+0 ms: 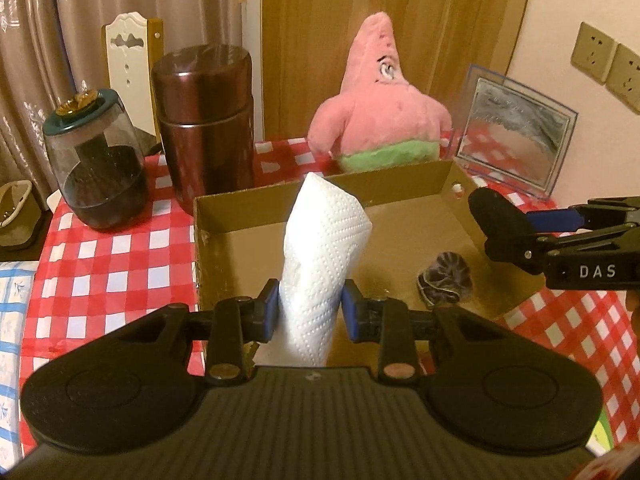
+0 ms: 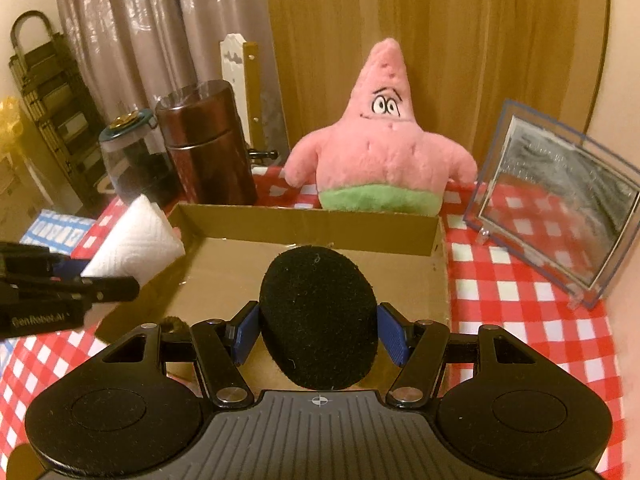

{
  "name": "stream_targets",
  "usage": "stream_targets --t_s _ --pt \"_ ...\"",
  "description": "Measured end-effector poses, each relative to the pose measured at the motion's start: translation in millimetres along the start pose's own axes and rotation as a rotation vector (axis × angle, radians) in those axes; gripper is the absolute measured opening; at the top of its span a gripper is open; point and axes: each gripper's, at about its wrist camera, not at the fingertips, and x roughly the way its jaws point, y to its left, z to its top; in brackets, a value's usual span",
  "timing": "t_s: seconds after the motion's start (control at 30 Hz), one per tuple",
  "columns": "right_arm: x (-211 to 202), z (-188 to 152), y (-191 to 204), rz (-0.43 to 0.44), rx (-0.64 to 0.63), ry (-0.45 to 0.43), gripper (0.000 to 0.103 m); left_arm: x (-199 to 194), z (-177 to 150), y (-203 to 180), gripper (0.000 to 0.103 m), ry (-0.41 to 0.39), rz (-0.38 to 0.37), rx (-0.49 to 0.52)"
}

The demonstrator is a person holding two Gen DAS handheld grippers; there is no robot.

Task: Organize soft objects
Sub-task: 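Carry the paper towel roll and black sponge over the cardboard tray with both tools, then lower and release the paper towel roll and black sponge into the tray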

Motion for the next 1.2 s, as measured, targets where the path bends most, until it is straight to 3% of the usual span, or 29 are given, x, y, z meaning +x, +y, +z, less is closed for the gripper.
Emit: stream_targets --t_s 0.17,0.23,0.3,1.07,1.17,1.2 --pt "12.4 1.7 0.0 -0.008 0.004 0.008 0.063 10.8 2.7 -2.1 0.033 -0.010 -0.004 0.009" --pt "15.2 1.9 0.4 -0.008 0.004 0.010 0.063 14.4 4.2 -2.8 0.041 -0.021 -0.003 0.003" --pt "17.7 1.7 0.5 -0.008 0.003 0.014 0.063 17.7 5.2 -2.7 0.055 -0.030 0.000 -0.009" --pt "16.1 -0.7 -8.8 -0.023 0.013 0.012 0.063 9.8 5.1 -3.6 0.056 -0.039 0.008 0.020" --pt "15.7 -1.0 -12.3 0.010 0.041 -0.001 0.070 9.7 4.0 -3.9 0.057 -0.038 0.007 0.019" --pt "15.2 -1.1 -13.9 0.023 0.057 -0.008 0.078 9.3 3.5 -4.2 0.058 -0.038 0.008 0.021"
